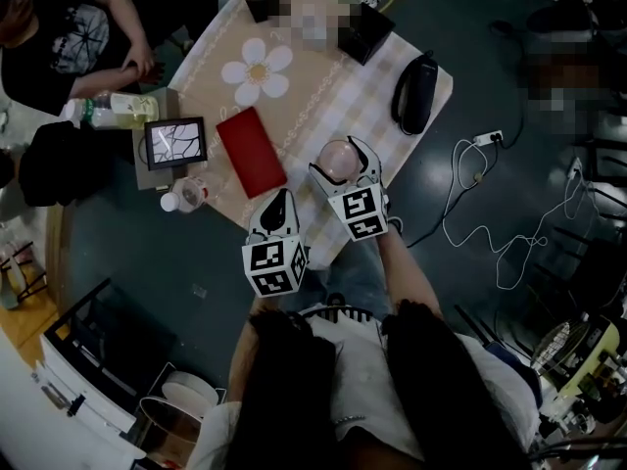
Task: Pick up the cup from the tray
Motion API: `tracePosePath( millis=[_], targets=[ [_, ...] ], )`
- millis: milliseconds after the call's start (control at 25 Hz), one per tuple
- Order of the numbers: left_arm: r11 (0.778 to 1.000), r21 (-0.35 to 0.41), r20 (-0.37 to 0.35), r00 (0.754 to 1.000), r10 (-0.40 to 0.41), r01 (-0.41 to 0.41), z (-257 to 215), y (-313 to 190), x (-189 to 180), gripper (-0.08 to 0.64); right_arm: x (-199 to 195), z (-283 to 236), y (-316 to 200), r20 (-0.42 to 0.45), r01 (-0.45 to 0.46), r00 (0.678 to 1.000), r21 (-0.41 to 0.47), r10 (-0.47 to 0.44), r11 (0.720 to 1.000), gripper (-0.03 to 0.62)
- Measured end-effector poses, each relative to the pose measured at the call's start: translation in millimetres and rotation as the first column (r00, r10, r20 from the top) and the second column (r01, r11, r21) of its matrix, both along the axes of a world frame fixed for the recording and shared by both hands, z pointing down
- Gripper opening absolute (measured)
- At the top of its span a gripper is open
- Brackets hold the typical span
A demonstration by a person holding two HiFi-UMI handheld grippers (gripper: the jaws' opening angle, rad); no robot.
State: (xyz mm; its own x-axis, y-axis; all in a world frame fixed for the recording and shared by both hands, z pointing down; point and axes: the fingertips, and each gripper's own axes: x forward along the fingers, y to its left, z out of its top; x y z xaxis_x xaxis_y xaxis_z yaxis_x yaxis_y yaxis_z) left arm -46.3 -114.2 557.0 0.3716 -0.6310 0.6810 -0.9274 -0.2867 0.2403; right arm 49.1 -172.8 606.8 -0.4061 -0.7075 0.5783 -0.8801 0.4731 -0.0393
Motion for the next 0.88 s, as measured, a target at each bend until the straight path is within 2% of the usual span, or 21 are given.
tracePosePath(
  millis=[160, 360, 560, 880],
  targets=[
    [1.000, -0.005, 0.022, 1.000, 0.007, -0.007, 4.8, 3.3, 2.2, 0.006, 6.1, 10.7, 4.5, -0.019, 0.014, 1.000, -0.012, -0.014, 1.000, 0.405],
    [1.000, -0.021, 0.034, 0.999, 0.009, -0.008, 10.4, 8.5, 1.4, 0.005, 10.5, 13.2, 6.4, 0.003, 0.017, 1.000, 0.006, -0.017, 1.000, 0.405],
    [1.000, -0.015, 0.070, 0.997, 0.027, -0.026, 13.5, 10.6, 3.6, 0.006, 10.1, 21.0, 5.4, -0.080, 0.051, 0.996, 0.017, -0.050, 0.999, 0.407],
    [0.999, -0.021, 0.076, 0.996, 0.041, -0.039, 14.0, 15.8, 6.8, 0.006, 4.9, 5.3, 8.0, 0.041, 0.044, 0.998, 0.017, -0.045, 0.999, 0.410]
  ],
)
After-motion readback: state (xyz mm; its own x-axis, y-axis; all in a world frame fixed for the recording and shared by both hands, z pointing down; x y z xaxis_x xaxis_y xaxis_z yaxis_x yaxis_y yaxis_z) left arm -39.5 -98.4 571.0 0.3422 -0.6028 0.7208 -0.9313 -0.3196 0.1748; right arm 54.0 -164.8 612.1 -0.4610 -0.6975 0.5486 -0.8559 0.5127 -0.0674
